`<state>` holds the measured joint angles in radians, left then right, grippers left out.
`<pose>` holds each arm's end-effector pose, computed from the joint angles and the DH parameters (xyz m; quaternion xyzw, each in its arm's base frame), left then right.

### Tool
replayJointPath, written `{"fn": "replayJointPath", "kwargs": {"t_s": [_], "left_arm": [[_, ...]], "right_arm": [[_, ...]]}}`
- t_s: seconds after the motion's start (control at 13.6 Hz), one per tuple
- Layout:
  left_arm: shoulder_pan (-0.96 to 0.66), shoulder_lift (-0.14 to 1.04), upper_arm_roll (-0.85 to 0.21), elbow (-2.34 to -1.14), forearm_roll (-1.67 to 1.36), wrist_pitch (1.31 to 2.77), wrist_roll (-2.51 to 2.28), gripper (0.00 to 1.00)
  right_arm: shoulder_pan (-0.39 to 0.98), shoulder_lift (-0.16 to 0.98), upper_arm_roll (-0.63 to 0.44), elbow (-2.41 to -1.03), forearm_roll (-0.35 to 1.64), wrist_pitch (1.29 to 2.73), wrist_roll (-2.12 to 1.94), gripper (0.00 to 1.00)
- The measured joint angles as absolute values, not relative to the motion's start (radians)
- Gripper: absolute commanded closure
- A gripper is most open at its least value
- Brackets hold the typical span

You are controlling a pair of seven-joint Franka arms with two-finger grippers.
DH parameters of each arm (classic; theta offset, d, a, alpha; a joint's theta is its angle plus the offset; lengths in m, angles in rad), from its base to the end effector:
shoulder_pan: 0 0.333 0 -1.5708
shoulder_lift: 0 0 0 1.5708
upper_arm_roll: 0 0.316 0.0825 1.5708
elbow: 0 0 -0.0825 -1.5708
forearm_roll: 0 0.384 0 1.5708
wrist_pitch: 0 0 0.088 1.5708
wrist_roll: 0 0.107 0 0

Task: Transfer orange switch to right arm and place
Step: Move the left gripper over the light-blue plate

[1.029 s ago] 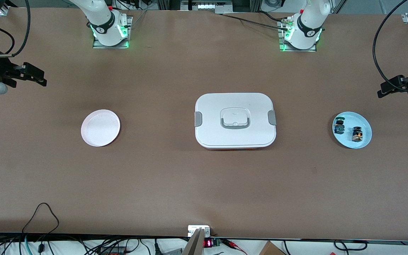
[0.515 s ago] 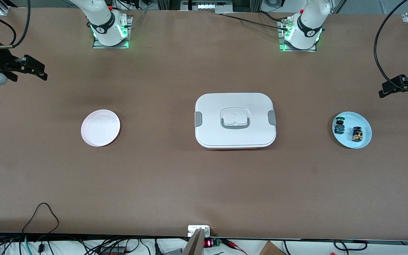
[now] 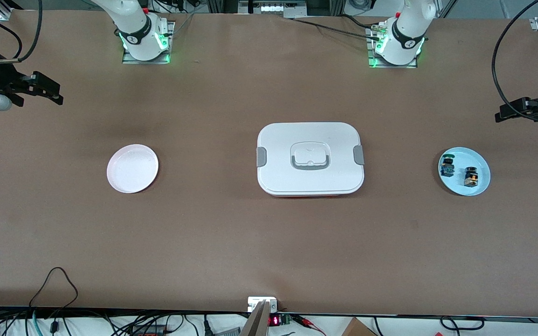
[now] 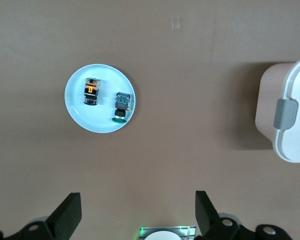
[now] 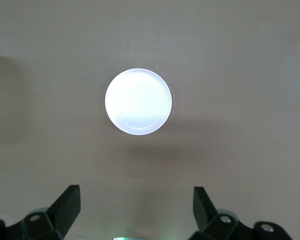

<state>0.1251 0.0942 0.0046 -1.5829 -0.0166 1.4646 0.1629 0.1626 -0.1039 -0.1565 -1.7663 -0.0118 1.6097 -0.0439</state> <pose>0.5614 0.0712 0.5580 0.9942 -0.0165 -0.1037 0.0235 0.5218 -0.0018 0.5907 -0.9993 -0.0260 0.0269 0.0027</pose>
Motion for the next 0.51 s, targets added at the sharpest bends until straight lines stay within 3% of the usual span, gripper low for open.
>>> {"fn": "replayJointPath", "kwargs": {"t_s": [0.51], "left_arm": [[0.13, 0.166, 0.004, -1.662, 0.064, 1.509, 0.713, 0.0]], "right_arm": [[0.162, -0.127, -0.158, -1.766, -0.015, 1.611, -0.043, 0.0]]}}
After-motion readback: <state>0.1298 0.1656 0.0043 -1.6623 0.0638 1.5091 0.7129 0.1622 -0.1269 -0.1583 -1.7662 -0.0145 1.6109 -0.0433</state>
